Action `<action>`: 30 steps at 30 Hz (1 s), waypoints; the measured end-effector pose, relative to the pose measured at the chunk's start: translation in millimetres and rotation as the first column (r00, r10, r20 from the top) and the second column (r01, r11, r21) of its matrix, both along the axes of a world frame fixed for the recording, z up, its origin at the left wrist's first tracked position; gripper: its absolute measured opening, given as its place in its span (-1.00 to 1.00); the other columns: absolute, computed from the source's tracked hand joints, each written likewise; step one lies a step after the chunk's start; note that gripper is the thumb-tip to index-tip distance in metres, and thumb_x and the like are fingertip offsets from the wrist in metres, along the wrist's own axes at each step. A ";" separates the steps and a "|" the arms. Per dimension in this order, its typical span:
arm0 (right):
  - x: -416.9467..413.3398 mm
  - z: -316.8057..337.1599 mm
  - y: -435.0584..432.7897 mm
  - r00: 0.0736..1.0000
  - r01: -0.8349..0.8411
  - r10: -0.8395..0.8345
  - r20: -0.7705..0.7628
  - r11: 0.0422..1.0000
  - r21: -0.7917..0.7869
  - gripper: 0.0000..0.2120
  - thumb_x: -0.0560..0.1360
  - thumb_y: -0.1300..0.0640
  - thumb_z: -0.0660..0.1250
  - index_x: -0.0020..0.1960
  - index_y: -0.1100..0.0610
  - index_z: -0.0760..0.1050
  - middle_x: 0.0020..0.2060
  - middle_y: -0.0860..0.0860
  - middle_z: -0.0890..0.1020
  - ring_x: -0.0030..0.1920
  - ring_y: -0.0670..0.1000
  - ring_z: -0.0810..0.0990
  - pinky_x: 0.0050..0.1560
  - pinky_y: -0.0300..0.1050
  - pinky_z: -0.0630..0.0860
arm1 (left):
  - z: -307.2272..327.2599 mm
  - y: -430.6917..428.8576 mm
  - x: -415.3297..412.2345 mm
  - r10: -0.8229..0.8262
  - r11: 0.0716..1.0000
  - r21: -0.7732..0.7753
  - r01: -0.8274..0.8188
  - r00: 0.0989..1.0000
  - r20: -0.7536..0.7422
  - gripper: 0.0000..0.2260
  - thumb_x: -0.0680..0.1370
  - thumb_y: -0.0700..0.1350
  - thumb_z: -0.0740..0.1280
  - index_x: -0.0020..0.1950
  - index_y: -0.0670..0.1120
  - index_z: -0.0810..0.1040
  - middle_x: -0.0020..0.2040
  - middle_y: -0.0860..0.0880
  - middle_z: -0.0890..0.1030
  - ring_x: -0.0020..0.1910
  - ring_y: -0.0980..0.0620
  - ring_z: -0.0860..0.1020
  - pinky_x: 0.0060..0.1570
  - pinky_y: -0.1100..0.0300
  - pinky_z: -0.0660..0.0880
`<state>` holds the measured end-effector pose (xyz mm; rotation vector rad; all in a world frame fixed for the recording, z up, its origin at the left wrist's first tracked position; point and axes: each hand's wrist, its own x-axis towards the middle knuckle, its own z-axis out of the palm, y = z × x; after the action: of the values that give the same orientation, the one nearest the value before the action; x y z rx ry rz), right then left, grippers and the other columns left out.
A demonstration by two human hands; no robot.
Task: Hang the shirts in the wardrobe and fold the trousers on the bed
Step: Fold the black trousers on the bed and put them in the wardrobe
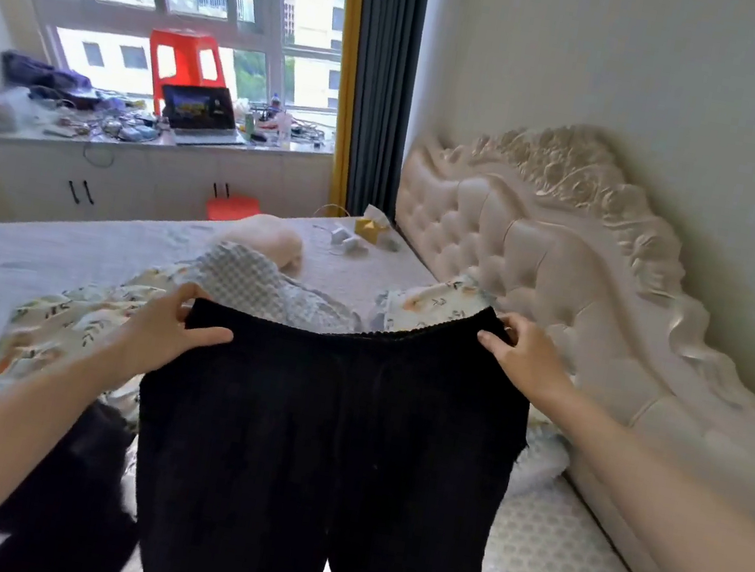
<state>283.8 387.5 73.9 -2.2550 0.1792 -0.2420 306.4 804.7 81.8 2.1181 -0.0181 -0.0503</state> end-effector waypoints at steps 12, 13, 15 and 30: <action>124.8 -177.9 62.7 0.953 -0.116 0.077 -0.292 0.986 -0.120 -0.84 0.57 0.19 0.29 0.14 0.15 0.47 -0.06 0.05 0.60 -0.03 0.08 0.57 -0.08 -0.08 0.42 | -195.5 64.7 76.0 0.057 0.997 0.062 -0.041 0.954 -0.296 -0.51 0.46 -0.25 0.49 0.28 0.09 0.43 0.10 0.03 0.55 0.08 0.04 0.56 0.00 0.18 0.53; 137.6 -190.3 70.0 0.954 -0.090 0.052 -0.295 0.989 -0.118 -0.85 0.57 0.20 0.28 0.14 0.17 0.47 -0.06 0.06 0.59 -0.04 0.08 0.55 -0.09 -0.08 0.40 | -210.5 67.5 87.1 0.084 0.996 0.050 -0.072 0.952 -0.296 -0.52 0.45 -0.26 0.50 0.28 0.05 0.46 0.11 0.03 0.56 0.10 0.06 0.54 0.00 0.24 0.49; 164.8 -217.0 84.5 0.957 -0.036 0.004 -0.291 0.994 -0.107 -0.90 0.58 0.23 0.25 0.09 0.15 0.44 -0.09 0.03 0.56 -0.06 0.06 0.53 -0.14 -0.12 0.37 | -243.5 75.8 112.7 0.150 0.989 0.031 -0.147 0.944 -0.296 -0.61 0.43 -0.25 0.52 0.19 -0.04 0.53 0.08 -0.01 0.62 0.07 0.07 0.59 -0.04 0.25 0.52; 413.5 -312.5 183.3 0.991 0.114 -0.116 -0.059 0.993 -0.025 -0.87 0.62 0.21 0.13 0.13 0.16 0.40 -0.04 0.04 0.53 -0.05 0.03 0.49 -0.07 -0.16 0.33 | -346.9 127.9 359.0 0.479 0.839 -0.243 -0.487 0.873 -0.096 -0.88 0.55 -0.13 0.40 0.08 -0.04 0.59 0.04 0.01 0.65 0.07 -0.01 0.61 0.19 0.01 0.53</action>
<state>697.4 570.7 -238.6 -2.2779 0.3411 -0.2376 665.4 932.6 -265.2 1.8013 0.5065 0.2112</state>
